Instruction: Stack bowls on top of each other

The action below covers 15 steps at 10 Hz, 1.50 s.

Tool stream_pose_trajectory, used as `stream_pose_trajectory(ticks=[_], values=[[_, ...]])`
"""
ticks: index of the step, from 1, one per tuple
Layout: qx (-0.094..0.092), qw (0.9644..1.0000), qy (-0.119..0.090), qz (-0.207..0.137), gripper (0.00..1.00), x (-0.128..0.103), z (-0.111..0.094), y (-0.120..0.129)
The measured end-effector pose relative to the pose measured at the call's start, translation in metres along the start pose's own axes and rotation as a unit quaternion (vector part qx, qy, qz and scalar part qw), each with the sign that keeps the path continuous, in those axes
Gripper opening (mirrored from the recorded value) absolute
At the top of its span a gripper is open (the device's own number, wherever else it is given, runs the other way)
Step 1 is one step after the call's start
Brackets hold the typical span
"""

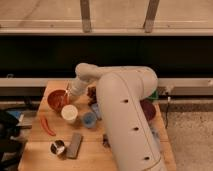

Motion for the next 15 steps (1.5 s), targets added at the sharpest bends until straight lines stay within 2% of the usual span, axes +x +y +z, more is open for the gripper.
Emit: stream_pose_trajectory(ticks=[5, 9, 11, 13, 15], values=[[0.01, 0.9998, -0.012, 0.011, 0.0, -0.018, -0.027, -0.003], [0.041, 0.9981, -0.031, 0.035, 0.0, -0.05, -0.082, -0.017], [0.058, 0.9959, -0.044, 0.053, 0.0, -0.047, -0.108, -0.029], [0.069, 0.9922, -0.072, 0.074, 0.0, -0.036, -0.145, -0.045], [0.078, 0.988, -0.094, 0.094, 0.0, -0.02, -0.172, -0.058]])
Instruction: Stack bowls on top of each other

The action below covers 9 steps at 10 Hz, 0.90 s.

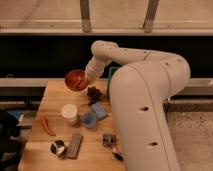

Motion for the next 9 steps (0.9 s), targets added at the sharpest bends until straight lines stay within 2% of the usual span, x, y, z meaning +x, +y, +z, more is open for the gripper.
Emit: stream_pose_trajectory(ticks=[3, 7, 9], values=[[0.013, 0.999, -0.026, 0.035, 0.0, 0.012, -0.03, -0.028], [0.031, 0.996, -0.031, 0.078, 0.0, 0.026, -0.041, -0.038], [0.045, 0.9919, -0.032, 0.115, 0.0, 0.048, -0.058, -0.068]])
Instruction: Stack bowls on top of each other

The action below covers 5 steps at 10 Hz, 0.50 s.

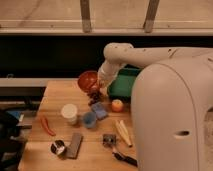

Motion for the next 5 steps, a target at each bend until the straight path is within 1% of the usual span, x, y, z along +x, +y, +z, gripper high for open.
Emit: stream_pose_trajectory(ticks=[2, 3, 4, 5], values=[[0.005, 0.9997, 0.004, 0.024, 0.0, 0.012, -0.015, -0.037], [0.005, 0.9996, 0.005, 0.026, 0.0, 0.014, -0.016, -0.039], [0.003, 0.9998, 0.008, 0.02, 0.0, 0.016, -0.014, -0.033], [0.004, 0.9997, 0.007, 0.022, 0.0, 0.015, -0.015, -0.036]])
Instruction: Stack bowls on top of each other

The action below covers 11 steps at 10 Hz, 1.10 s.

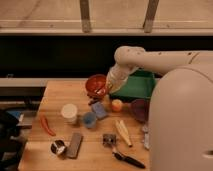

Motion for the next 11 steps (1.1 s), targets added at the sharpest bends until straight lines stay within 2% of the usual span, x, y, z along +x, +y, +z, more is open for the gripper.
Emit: stream_pose_trajectory(ticks=[3, 5, 8, 11], values=[[0.001, 1.0, 0.001, -0.001, 0.0, 0.0, 0.002, 0.002], [0.002, 0.9998, -0.002, 0.022, 0.0, -0.006, 0.003, -0.007], [0.003, 0.997, -0.014, 0.076, 0.0, -0.014, -0.006, -0.049], [0.002, 0.9878, -0.035, 0.152, 0.0, -0.016, -0.021, -0.111]])
